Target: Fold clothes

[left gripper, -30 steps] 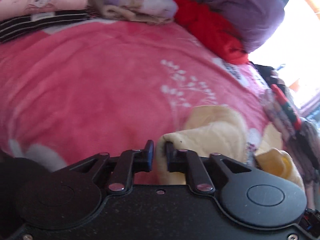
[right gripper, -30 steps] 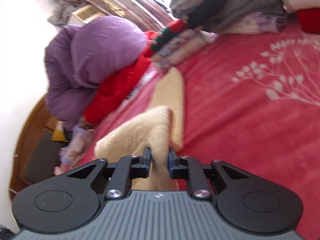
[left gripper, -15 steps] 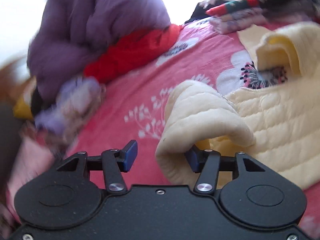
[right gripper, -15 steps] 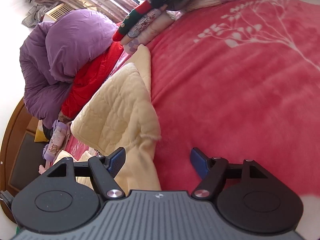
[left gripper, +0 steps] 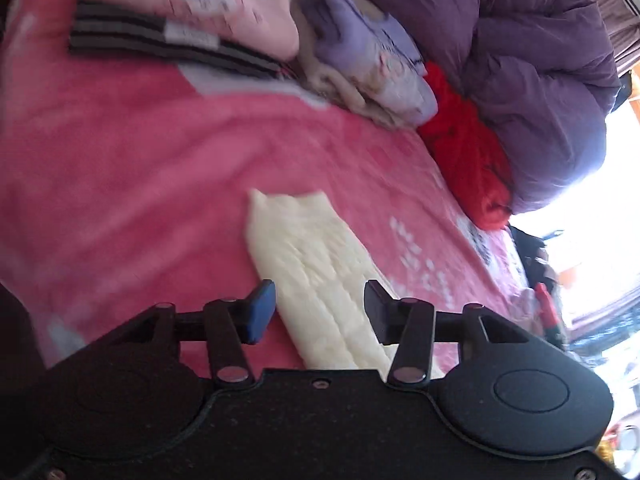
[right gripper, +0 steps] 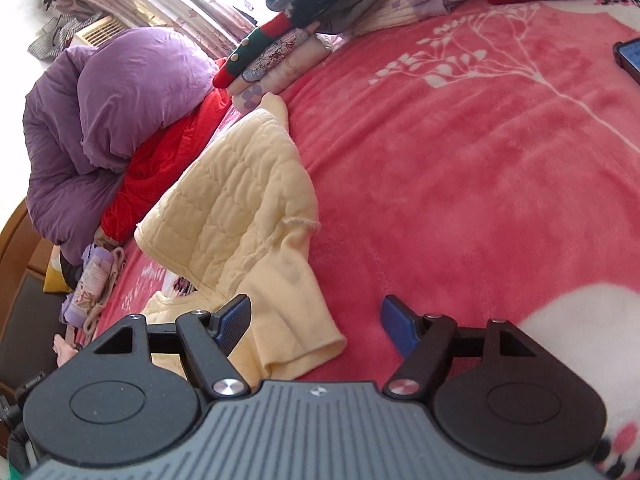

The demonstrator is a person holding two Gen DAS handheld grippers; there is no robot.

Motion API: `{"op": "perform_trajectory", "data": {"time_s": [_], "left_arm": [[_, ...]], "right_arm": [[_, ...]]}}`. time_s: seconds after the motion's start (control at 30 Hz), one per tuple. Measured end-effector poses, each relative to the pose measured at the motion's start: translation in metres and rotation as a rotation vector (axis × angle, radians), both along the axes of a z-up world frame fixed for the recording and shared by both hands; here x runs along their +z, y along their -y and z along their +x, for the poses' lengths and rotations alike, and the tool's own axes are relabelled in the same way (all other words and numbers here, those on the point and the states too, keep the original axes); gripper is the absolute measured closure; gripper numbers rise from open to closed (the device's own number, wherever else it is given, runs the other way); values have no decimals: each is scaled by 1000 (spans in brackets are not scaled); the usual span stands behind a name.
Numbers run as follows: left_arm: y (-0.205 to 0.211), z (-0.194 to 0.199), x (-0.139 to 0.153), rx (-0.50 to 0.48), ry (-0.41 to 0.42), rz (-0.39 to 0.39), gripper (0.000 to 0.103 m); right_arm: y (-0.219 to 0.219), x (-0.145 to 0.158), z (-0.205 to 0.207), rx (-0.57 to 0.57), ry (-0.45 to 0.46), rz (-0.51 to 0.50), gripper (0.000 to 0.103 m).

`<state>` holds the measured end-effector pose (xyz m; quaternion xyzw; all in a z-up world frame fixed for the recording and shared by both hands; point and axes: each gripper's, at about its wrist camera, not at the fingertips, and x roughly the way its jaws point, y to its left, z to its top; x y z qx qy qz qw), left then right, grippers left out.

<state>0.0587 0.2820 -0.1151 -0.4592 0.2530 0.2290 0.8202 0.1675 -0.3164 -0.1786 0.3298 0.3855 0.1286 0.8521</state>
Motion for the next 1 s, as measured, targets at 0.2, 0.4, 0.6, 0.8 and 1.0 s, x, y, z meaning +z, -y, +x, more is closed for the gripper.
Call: {"op": "perform_trajectory", "data": {"time_s": [0.2, 0.4, 0.6, 0.8, 1.0], "left_arm": [[28, 16, 31, -107, 33, 98, 53], [105, 107, 55, -484, 51, 205, 51], [195, 227, 60, -824, 28, 310, 49], [275, 328, 44, -1081, -70, 439, 45], [314, 404, 30, -1208, -127, 536, 43]], "right_arm": [[7, -7, 0, -42, -10, 67, 31], [7, -8, 6, -3, 13, 46, 30], [4, -4, 24, 61, 63, -32, 32], [-9, -3, 34, 172, 107, -150, 41], [-10, -4, 32, 225, 122, -141, 47]]}}
